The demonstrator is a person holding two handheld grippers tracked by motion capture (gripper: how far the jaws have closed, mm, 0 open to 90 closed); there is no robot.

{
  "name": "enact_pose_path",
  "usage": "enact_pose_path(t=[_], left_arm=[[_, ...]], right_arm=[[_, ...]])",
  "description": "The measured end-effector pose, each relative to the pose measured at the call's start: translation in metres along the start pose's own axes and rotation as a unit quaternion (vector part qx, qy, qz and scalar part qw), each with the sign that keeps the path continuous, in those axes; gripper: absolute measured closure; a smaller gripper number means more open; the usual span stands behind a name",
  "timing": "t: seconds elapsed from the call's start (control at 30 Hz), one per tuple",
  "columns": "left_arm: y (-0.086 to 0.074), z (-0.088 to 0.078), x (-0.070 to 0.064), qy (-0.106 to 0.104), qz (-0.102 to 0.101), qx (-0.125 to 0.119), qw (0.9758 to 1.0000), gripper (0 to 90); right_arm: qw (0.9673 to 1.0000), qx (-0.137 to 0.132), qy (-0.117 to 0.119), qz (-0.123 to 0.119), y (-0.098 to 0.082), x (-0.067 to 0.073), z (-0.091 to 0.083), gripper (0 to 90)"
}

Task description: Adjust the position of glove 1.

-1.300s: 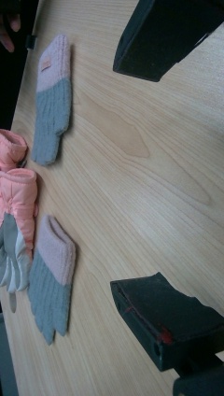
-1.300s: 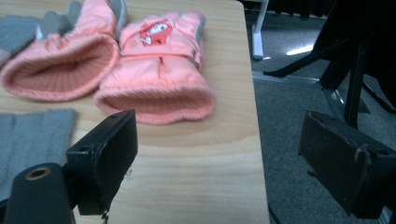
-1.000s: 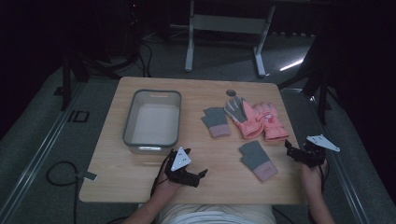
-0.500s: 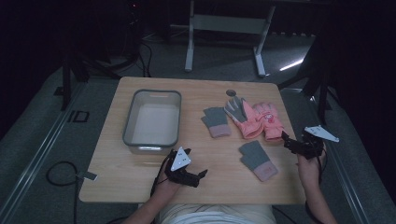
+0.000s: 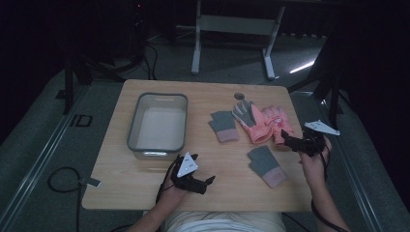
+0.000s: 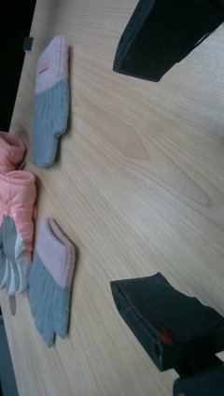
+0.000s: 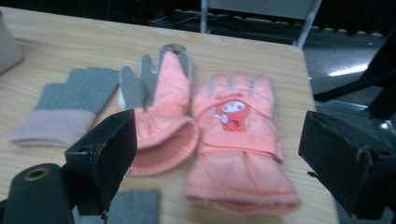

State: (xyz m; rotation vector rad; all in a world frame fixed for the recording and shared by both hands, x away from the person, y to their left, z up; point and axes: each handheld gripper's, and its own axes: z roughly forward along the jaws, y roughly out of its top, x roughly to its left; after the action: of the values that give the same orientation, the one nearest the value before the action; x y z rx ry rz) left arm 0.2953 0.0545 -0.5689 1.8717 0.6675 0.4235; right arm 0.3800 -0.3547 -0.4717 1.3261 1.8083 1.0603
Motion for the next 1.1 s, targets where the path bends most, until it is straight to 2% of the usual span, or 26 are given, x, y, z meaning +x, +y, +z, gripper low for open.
enact_pose_path(t=[0.13,0.47,0.6,0.83,1.1], left_arm=[[0.000,0.000,0.000,-0.001,0.003,0.002,1.0000,0.0],[0.000,0.000,-0.001,0.000,0.006,0.003,1.0000,0.0],[0.000,0.000,-0.001,0.000,0.006,0.003,1.0000,0.0],[0.000,0.000,-0.002,-0.001,0.009,0.002,1.0000,0.0],[0.000,0.000,-0.001,-0.005,0.005,0.000,1.0000,0.0]], right_arm=[[0.9999,-0.006,0.010,-0.008,0.005,0.008,0.006,10.9],[0.9987,0.017,0.047,-0.007,0.015,0.023,0.026,13.2],[0.9981,0.021,0.056,-0.018,0.018,0.032,0.033,13.2],[0.9966,0.021,0.072,-0.034,0.024,0.047,0.043,21.5],[0.9941,0.016,0.087,-0.063,0.032,0.063,0.054,29.7]])
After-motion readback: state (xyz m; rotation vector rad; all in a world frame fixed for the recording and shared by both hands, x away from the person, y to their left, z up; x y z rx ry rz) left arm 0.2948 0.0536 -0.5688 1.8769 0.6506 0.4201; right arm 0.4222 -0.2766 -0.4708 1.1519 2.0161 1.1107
